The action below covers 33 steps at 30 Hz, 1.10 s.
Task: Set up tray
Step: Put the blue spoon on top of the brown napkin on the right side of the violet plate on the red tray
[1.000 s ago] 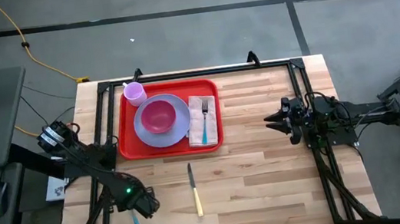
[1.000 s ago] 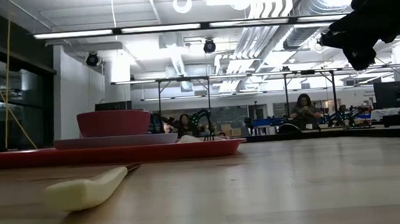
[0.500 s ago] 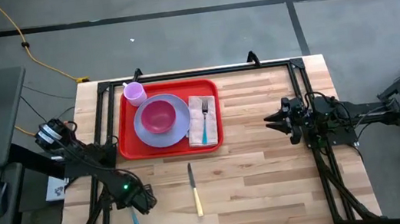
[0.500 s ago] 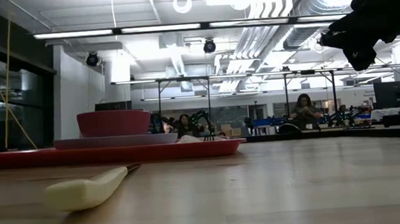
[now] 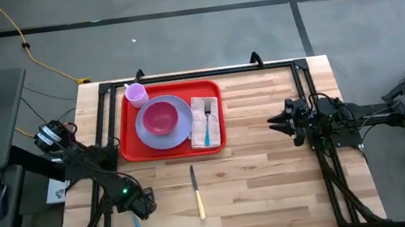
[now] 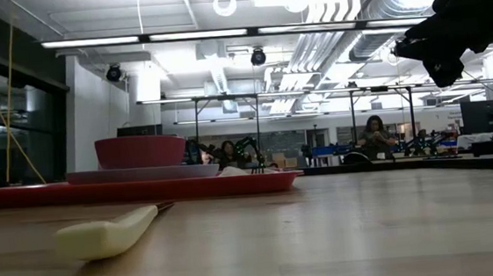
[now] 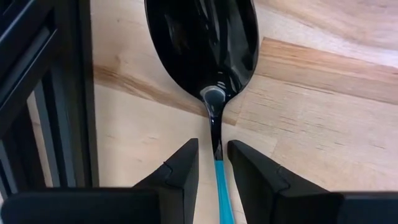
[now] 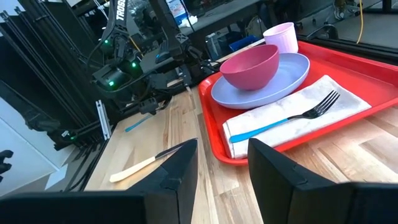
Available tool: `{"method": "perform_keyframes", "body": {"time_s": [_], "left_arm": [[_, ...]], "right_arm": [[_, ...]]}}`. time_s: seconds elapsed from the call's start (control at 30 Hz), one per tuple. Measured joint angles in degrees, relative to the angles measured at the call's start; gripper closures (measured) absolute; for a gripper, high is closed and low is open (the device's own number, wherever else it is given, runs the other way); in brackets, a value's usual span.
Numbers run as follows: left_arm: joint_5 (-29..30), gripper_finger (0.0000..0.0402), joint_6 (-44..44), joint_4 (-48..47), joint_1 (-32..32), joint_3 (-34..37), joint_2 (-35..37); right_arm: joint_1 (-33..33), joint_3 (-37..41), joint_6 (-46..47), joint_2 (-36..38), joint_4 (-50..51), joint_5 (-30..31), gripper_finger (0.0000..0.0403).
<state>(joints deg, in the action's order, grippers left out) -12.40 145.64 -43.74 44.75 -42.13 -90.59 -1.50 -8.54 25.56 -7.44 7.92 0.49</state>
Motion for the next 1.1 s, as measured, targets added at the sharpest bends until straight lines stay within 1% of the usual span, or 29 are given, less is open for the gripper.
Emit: {"method": "perform_keyframes", "body": {"time_s": [0.63, 1.0, 1.1], "left_arm": [[0.75, 0.0268, -0.28, -0.14, -0.02, 0.05, -0.04], [-0.78, 0.0268, -0.32, -0.92, -0.13, 0.04, -0.09], [-1.23, 0.0268, -1.71, -1.10, -0.17, 0.04, -0.11]], "right_arm": [[0.00, 0.00, 0.15, 0.01, -0.01, -0.02, 0.0284], [0.00, 0.00, 0.61, 0.00, 0.00, -0.03, 0.0285], [0.00, 0.00, 1.55, 0.00, -0.02, -0.04, 0.0284]]}}
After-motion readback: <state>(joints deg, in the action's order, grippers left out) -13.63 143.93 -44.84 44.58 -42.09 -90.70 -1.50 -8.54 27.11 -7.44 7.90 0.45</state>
